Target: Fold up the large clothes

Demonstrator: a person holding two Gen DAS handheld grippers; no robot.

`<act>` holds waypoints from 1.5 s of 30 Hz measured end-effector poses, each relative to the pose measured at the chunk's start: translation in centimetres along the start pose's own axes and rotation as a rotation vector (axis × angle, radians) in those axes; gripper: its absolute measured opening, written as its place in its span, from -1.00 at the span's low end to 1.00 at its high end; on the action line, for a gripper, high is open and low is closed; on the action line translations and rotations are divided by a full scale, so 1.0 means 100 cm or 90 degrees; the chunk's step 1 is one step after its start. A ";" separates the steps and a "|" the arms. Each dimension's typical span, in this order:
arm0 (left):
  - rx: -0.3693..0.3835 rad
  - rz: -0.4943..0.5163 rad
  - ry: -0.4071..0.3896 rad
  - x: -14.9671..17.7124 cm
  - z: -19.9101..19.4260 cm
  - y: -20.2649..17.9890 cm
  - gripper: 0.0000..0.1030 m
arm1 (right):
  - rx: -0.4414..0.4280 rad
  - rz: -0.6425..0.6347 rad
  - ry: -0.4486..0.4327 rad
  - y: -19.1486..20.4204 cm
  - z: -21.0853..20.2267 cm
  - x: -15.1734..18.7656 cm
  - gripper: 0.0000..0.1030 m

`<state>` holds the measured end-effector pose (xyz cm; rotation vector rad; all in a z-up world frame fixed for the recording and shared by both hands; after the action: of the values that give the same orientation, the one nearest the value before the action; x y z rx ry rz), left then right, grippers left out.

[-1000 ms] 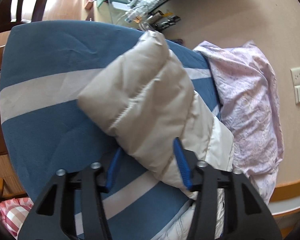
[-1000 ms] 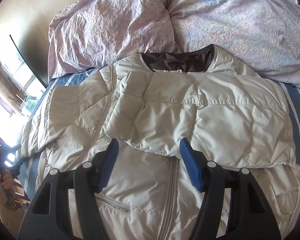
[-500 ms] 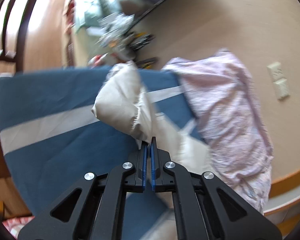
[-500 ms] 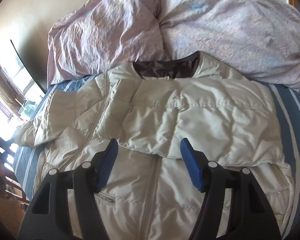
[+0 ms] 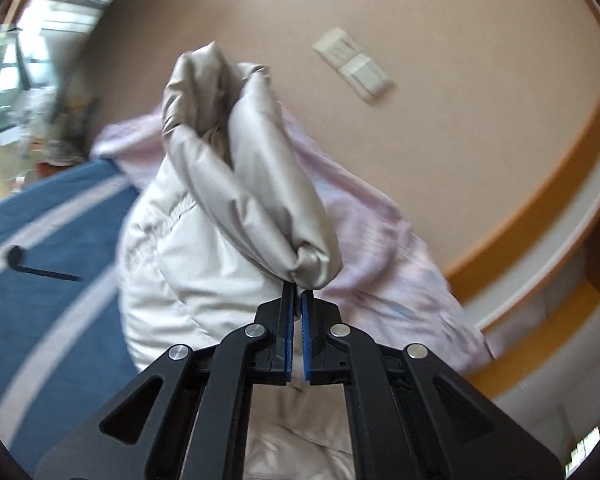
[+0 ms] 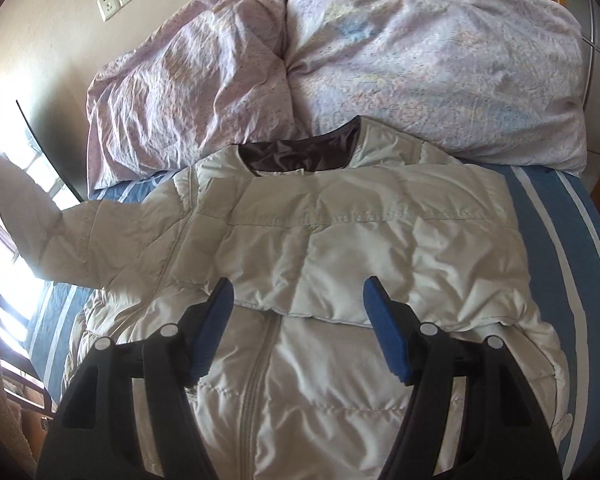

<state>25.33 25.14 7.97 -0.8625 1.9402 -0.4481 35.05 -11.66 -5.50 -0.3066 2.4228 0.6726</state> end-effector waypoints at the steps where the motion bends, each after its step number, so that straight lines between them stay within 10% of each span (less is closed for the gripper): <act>1: 0.028 0.021 0.016 0.012 0.006 -0.023 -0.97 | 0.001 0.003 -0.001 -0.002 -0.001 0.000 0.32; 8: 0.125 0.122 0.147 0.109 0.050 -0.112 -0.97 | 0.021 0.024 -0.012 -0.027 -0.010 0.000 0.32; 18: 0.067 0.277 0.356 0.258 0.119 -0.125 -0.94 | 0.052 0.092 -0.030 -0.075 -0.016 0.009 0.32; 21: 0.057 0.291 0.390 0.279 0.131 -0.118 -0.79 | 0.050 0.107 -0.032 -0.082 -0.015 0.009 0.32; 23: 0.077 0.276 0.411 0.282 0.131 -0.115 -0.31 | 0.038 0.118 -0.031 -0.083 -0.014 0.009 0.32; 26: 0.097 0.249 0.374 0.257 0.117 -0.113 0.60 | 0.003 0.141 -0.025 -0.081 -0.010 0.008 0.31; 28: 0.107 0.239 0.341 0.231 0.104 -0.110 0.82 | -0.043 0.161 -0.017 -0.075 -0.003 0.007 0.31; 32: 0.092 0.246 0.288 0.196 0.079 -0.081 0.85 | -0.112 0.191 0.015 -0.060 0.015 0.011 0.14; 38: -0.067 0.337 0.174 0.157 0.049 0.000 0.86 | -0.151 0.217 0.069 -0.046 0.051 0.023 -0.03; 45: -0.191 0.352 0.139 0.133 0.039 0.074 0.86 | -0.113 0.161 0.015 -0.032 0.046 0.011 -0.77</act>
<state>21.66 20.73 -6.60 -0.4321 2.3765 0.0856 37.56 -11.97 -10.62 -0.0775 2.4527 1.0035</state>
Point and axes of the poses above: each gripper's, at about its wrist camera, not at the fingertips, and z roughly the way its jaws point, y to its left, x to its underside, the point moved 10 cm from there along z, roughly the way its jaws point, and after that the axes turned 13 degrees about -x, right-handed, at the moved point
